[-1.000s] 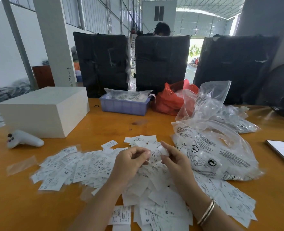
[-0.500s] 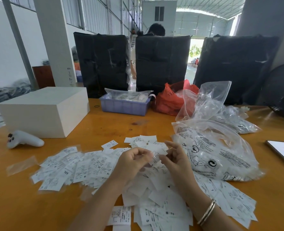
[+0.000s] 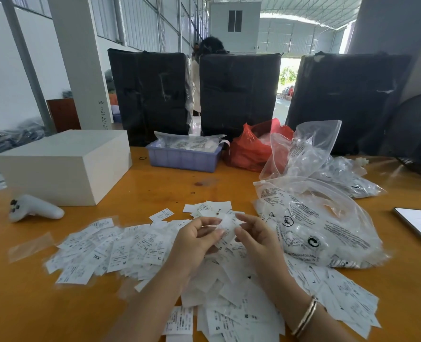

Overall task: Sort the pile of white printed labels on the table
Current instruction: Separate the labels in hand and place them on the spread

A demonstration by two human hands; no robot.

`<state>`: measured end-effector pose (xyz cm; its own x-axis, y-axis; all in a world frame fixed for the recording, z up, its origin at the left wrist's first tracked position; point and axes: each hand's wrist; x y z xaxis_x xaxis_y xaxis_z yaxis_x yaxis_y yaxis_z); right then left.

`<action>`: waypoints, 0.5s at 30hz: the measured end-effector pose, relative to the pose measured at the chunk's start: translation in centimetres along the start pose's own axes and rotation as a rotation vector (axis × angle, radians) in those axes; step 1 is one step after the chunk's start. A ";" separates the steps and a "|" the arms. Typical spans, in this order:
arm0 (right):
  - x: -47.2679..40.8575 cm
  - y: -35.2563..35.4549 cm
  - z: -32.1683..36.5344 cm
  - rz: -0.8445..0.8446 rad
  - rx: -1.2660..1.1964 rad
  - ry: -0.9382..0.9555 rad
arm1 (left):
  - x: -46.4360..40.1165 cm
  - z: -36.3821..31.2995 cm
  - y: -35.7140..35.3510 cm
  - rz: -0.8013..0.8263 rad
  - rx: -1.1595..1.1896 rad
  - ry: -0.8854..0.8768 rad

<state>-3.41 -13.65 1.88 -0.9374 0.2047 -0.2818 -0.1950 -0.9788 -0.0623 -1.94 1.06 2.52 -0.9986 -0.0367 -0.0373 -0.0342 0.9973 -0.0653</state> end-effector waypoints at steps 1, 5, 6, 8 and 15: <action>0.0 -0.1 0.0 0.000 0.008 0.004 | 0.0 0.0 0.0 -0.006 -0.002 -0.006; 0.2 -0.2 0.1 0.072 0.140 0.073 | 0.1 0.0 0.1 -0.052 -0.053 -0.020; 0.3 -0.3 0.2 0.101 0.166 0.092 | 0.1 0.0 0.1 -0.055 -0.065 -0.022; 0.4 -0.4 0.1 0.134 0.226 0.129 | 0.1 -0.1 0.2 -0.055 -0.069 -0.014; 0.0 -0.3 -0.4 0.027 0.217 0.123 | 0.2 -0.4 0.4 -0.030 -0.116 -0.051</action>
<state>-3.21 -13.38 1.50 -0.9033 0.1647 -0.3962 -0.2406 -0.9590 0.1497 -2.14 1.48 2.93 -0.9939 -0.0671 -0.0880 -0.0716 0.9962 0.0487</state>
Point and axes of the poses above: each hand's wrist, its own x-axis away from the middle knuckle, its own y-axis out of the back of the hand, z = x × y, and after that the axes turned 5 degrees about -z, right-handed
